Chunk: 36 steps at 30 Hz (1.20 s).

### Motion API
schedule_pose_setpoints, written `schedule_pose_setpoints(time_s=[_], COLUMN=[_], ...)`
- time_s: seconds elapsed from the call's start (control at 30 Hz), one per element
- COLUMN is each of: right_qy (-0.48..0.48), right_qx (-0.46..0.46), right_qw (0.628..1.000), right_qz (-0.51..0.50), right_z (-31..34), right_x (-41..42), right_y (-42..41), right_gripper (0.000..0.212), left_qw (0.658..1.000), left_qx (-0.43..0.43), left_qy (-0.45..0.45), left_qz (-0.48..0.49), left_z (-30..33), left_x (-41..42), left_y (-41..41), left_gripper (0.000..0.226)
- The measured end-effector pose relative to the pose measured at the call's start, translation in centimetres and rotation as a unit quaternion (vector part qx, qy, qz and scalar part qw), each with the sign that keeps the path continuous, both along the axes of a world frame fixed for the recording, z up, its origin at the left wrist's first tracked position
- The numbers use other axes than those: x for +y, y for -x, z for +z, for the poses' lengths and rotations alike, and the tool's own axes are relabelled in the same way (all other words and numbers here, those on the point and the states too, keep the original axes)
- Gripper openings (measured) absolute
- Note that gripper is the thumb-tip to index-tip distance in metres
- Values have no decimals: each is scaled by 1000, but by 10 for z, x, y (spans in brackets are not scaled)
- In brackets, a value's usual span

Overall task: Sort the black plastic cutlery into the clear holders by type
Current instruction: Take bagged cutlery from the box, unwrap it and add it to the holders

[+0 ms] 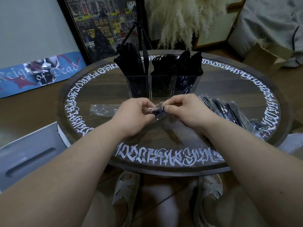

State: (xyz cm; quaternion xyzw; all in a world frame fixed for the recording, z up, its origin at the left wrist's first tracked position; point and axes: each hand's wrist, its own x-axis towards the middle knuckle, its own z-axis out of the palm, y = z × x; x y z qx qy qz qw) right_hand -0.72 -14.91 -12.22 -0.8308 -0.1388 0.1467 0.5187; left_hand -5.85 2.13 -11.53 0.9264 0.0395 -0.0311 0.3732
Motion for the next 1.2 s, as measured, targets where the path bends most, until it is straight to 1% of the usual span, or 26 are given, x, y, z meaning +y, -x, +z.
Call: schedule_pose_setpoints(time_s=[0.07, 0.1, 0.17, 0.2, 0.27, 0.3, 0.37, 0.4, 0.43, 0.5, 0.53, 0.6, 0.67, 0.77, 0.87, 0.97, 1.1, 1.2], right_qy=[-33, -43, -52, -60, -89, -98, -105, -110, -117, -124, -124, -134, -144, -140, -127, -124, -130, -142], right_qx=[8, 4, -6, -6, 7, 13, 19, 25, 33, 59, 73, 102, 121, 126, 120, 110, 111, 117], right_qw=[999, 998, 995, 993, 987, 985, 982, 980, 978, 973, 972, 967, 964, 968, 973, 976, 975, 966], right_qz=[-21, -39, -83, -104, -134, -145, -156, -162, -170, -184, -187, -190, -187, -167, -153, -139, -144, -180], right_z=[1, 1, 2, 3, 4, 4, 4, 4, 3, 2, 2, 1, 1, 0, 0, 3, 4, 5], right_x=[1, 1, -1, -3, -8, -10, -12, -13, -14, -15, -15, -14, -13, -13, -14, -15, -18, -26], right_y=[0, -1, -5, -6, -9, -10, -11, -12, -13, -15, -15, -16, -16, -15, -14, -12, -14, -18], right_gripper=[10, 12, 16, 16, 16, 15, 16, 16, 15, 10, 9, 9, 12, 13, 15, 16, 13, 12], left_qw=[999, 998, 991, 987, 980, 977, 960, 949, 940, 932, 933, 942, 955, 969, 973, 969, 962, 950], left_qx=[-26, -44, -68, -63, -8, 22, 58, 57, 46, 11, -2, -15, -21, -31, -39, -36, -35, -27], left_qy=[16, 19, 12, 5, 1, 28, 146, 198, 232, 258, 256, 219, 158, 67, -8, -32, -55, -92], left_qz=[23, 44, 111, 146, 197, 211, 232, 239, 245, 253, 254, 255, 251, 235, 229, 241, 265, 298], left_z=[2, 3, 7, 7, 6, 5, 4, 4, 5, 5, 4, 1, -2, -5, -7, -12, -13, -10], left_x=[0, 1, 5, 9, 17, 21, 26, 27, 28, 30, 31, 32, 35, 39, 40, 43, 49, 59], left_y=[0, -2, -5, -6, -8, -8, -7, -6, -6, -6, -6, -7, -9, -9, -8, -8, -10, -8], left_gripper=[19, 23, 39, 44, 47, 44, 32, 23, 17, 16, 15, 13, 12, 13, 14, 20, 20, 9])
